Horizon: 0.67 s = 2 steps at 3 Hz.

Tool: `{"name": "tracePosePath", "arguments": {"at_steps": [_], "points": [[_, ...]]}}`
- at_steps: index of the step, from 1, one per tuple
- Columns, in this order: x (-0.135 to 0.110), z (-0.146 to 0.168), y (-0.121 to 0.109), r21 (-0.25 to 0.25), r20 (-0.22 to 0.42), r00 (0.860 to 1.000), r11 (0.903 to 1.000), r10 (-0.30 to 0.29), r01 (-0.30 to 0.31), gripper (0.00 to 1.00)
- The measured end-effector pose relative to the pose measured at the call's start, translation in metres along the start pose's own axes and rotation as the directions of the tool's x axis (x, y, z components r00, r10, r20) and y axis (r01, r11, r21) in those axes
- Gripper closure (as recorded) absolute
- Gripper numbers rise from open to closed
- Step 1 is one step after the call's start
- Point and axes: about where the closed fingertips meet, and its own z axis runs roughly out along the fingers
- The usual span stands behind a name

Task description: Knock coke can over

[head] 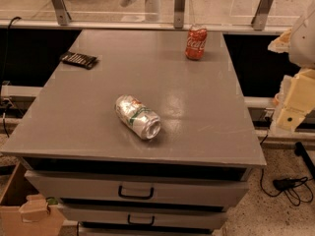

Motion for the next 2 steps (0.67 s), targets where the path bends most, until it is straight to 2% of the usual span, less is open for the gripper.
{"name": "tracePosePath", "arguments": {"at_steps": [1,2], "points": [[0.000,0.000,-0.001,0.003,0.003,1.000,1.0000,0.001,-0.001,0.00],[0.007,0.020,-0.035,0.016,0.058,0.998,0.9999,-0.004,0.003,0.00]]}}
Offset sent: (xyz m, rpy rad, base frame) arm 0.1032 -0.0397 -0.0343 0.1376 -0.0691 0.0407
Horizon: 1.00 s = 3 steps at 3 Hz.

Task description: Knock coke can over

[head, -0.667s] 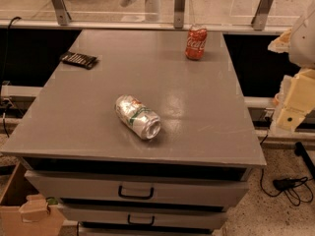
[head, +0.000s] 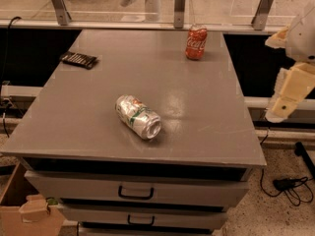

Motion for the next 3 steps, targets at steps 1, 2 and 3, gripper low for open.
{"name": "tracePosePath", "arguments": {"at_steps": [1,2,3], "points": [[0.006,0.035,-0.061,0.032,0.086,0.996,0.9995,-0.010,0.007,0.00],[0.007,0.074,-0.123,0.060,0.169,0.985,0.9976,0.024,-0.034,0.00],[-0.001,0.112,-0.178,0.079,0.256,0.962,0.9895,0.097,-0.121,0.00]]}}
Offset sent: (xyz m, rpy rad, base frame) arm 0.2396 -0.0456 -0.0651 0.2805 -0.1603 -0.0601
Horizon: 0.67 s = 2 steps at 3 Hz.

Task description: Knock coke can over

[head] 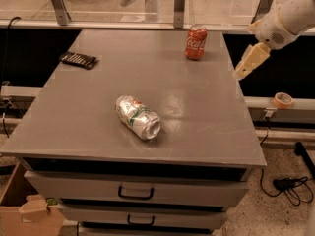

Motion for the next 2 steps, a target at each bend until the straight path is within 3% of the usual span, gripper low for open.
{"name": "tracePosePath", "arguments": {"at_steps": [1,2], "points": [[-0.013,0.038,-0.034,0.003,0.090,0.991,0.9949,0.100,-0.101,0.00],[-0.039,0.062,-0.047,-0.029,0.181,0.970,0.9870,0.161,-0.158,0.00]]}}
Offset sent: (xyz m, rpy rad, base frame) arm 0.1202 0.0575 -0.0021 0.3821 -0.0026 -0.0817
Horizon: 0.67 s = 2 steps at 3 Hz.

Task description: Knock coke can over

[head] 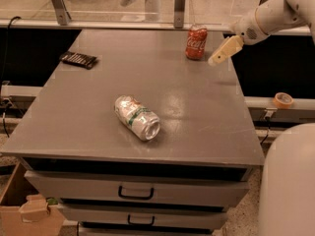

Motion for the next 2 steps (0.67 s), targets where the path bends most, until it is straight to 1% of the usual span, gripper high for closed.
{"name": "tracePosePath", "arguments": {"at_steps": [1,2], "points": [[-0.025,0.015,0.002,-0.016,0.084,0.994,0.9979,0.065,-0.063,0.00],[-0.041,0.036,0.008,-0.036,0.160,0.980,0.9924,0.122,-0.118,0.00]]}}
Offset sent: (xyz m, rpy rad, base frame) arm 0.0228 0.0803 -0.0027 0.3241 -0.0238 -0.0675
